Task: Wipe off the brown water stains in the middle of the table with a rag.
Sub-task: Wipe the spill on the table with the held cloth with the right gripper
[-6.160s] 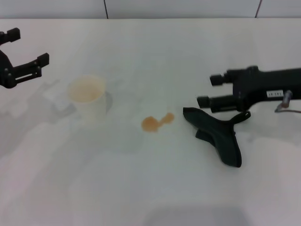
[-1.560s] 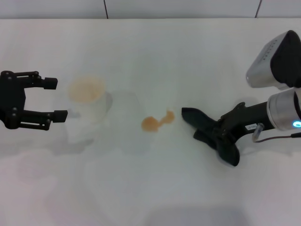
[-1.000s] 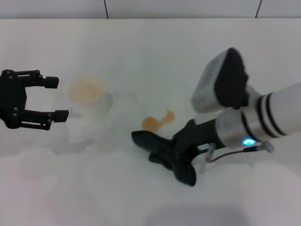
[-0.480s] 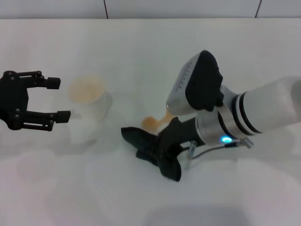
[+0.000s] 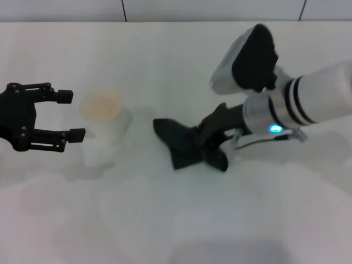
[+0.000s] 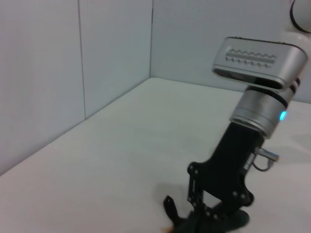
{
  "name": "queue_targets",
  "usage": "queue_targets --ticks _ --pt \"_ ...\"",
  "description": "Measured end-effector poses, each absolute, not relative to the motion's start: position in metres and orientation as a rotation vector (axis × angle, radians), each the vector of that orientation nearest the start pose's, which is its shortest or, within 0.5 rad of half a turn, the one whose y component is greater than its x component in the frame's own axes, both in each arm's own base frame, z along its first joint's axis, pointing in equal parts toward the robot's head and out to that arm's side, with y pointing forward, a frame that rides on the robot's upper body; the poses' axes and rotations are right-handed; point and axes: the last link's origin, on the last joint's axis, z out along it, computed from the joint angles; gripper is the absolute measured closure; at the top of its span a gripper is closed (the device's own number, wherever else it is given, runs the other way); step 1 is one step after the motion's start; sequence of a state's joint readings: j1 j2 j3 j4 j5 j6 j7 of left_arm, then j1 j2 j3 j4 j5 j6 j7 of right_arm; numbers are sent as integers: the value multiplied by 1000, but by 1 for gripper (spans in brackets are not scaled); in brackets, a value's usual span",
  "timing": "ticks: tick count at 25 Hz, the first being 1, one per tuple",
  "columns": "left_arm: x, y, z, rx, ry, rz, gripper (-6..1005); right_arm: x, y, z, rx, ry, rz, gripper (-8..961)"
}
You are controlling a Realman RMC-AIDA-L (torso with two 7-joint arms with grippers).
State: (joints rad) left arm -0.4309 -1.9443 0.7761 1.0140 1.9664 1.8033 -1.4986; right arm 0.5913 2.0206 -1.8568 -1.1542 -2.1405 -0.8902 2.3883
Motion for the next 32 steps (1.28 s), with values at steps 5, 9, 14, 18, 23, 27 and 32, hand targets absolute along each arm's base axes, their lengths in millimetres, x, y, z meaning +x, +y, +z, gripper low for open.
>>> queue_targets --ticks 5,9,14,18,23,27,32 --pt "-259 315 92 -2840 -362 -478 118 154 371 -78 -2695 548 -59 876" --pt "-259 315 92 -2839 -365 -479 118 160 381 -67 -2640 557 -64 876" --pt "-259 315 91 -2837 -364 -479 117 166 387 -60 -2612 584 -62 876" --pt "-259 316 92 -2835 -362 -478 117 163 382 -67 -2638 572 -70 875" --pt "-259 317 92 -2829 -360 -474 118 148 369 -85 -2719 526 -71 875" --pt "-258 318 91 -2829 -358 -476 118 135 360 -97 -2789 494 -70 876" --pt "-258 318 91 -2828 -359 -477 117 127 348 -104 -2858 491 -67 876"
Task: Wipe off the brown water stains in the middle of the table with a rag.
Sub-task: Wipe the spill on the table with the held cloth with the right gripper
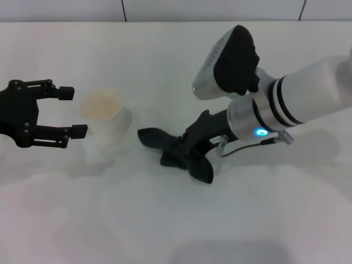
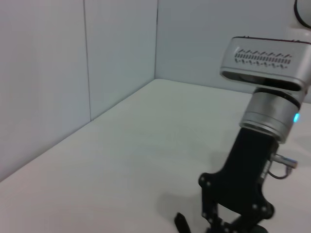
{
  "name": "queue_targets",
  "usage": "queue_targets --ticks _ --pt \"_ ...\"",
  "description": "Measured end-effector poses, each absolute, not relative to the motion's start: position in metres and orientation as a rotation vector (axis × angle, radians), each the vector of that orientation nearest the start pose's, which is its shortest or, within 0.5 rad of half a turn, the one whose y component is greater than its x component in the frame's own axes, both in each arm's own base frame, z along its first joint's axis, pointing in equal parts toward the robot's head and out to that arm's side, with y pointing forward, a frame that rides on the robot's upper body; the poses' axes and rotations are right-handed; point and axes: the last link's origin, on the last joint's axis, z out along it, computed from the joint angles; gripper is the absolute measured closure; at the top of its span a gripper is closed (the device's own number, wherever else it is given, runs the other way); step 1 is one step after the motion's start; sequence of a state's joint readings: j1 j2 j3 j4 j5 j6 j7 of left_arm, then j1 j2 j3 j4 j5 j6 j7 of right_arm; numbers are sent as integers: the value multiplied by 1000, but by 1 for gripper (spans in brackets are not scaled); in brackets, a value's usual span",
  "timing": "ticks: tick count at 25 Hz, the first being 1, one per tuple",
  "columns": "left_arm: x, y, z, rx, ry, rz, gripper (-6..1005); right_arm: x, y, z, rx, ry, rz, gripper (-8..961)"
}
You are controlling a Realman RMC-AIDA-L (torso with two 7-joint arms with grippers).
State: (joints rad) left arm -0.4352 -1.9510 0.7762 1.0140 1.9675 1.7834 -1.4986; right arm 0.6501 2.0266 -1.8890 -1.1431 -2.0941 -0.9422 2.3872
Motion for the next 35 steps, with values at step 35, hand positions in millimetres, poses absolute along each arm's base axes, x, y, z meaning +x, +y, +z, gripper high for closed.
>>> queue_targets --ticks 35 --pt "-259 314 86 -2826 -376 -495 118 136 380 -97 -2711 496 -40 876"
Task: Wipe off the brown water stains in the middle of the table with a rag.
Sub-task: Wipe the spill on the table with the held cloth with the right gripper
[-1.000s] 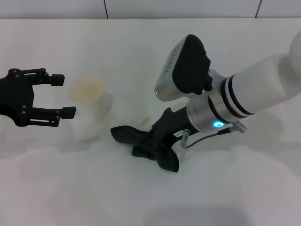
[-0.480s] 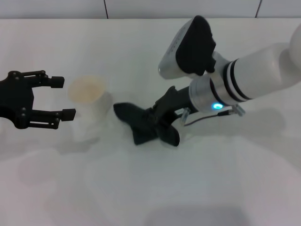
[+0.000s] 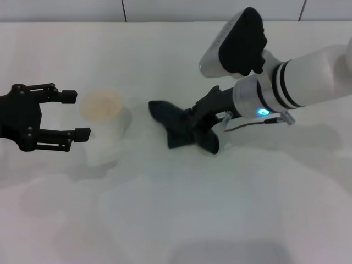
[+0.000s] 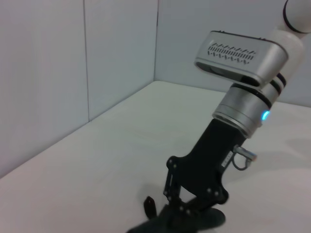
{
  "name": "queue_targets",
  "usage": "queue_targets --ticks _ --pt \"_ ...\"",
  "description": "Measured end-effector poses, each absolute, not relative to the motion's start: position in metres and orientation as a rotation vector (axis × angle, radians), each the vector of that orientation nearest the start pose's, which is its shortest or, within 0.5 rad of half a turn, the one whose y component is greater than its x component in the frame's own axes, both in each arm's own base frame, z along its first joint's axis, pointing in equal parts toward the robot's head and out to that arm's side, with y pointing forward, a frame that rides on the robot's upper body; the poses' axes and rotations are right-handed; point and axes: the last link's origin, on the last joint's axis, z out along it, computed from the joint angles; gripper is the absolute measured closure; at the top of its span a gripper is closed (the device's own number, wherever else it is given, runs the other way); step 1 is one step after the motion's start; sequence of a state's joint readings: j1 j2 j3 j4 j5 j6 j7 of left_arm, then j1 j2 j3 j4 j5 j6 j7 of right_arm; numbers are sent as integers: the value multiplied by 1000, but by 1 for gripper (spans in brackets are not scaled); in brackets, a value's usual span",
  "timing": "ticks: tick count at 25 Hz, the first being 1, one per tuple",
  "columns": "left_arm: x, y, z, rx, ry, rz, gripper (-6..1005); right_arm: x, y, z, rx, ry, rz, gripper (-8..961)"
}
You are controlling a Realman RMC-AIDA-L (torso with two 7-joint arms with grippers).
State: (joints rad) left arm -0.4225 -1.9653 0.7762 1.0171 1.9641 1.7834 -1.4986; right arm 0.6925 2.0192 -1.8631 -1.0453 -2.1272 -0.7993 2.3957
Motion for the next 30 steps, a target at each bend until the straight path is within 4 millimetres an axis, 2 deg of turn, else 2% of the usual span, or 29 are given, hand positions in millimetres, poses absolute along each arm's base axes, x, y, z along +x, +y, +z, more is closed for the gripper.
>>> queue_targets --ticks 7,12,17,23,30 --pt "-259 314 85 -2823 -377 -498 118 149 393 -78 -2621 570 3 875" --pt "-259 314 85 -2819 -379 -495 118 152 390 -73 -2620 591 17 875" --pt "-259 315 85 -2815 -378 -494 117 149 377 -82 -2670 578 1 875" --pt "-257 316 87 -2812 -354 -484 117 140 353 -98 -2772 569 -3 876" --pt "-258 315 87 -2808 -353 -482 118 144 333 -88 -2781 598 45 876"
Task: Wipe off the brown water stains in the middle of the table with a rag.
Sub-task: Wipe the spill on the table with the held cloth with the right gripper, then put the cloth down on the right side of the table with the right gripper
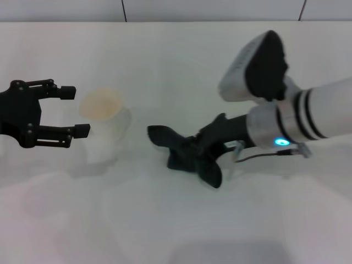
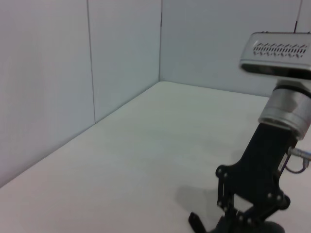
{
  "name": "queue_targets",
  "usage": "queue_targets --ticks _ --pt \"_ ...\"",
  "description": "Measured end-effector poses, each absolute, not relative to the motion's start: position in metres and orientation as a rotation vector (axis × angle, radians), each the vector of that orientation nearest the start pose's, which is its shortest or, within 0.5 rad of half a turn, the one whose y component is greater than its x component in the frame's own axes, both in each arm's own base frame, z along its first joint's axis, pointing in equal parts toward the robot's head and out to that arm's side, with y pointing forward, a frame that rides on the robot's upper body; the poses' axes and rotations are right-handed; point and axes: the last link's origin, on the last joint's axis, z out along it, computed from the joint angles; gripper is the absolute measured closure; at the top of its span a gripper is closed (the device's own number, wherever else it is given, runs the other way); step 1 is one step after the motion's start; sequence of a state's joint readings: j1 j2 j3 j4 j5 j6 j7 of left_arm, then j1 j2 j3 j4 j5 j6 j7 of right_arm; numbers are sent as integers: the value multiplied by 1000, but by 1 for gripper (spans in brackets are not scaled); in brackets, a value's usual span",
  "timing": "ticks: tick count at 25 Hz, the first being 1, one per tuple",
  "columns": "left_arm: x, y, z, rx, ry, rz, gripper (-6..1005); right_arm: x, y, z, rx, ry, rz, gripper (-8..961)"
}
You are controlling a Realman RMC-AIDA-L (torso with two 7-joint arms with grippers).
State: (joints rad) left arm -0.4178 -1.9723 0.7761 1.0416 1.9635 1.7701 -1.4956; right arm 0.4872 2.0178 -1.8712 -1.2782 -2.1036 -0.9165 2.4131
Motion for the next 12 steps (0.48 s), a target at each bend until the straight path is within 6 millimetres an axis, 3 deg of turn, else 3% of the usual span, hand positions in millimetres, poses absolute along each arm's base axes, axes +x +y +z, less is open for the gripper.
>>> queue_targets --ticks 12 --pt "-257 315 87 -2808 -355 -484 117 200 328 -24 -2632 794 67 876"
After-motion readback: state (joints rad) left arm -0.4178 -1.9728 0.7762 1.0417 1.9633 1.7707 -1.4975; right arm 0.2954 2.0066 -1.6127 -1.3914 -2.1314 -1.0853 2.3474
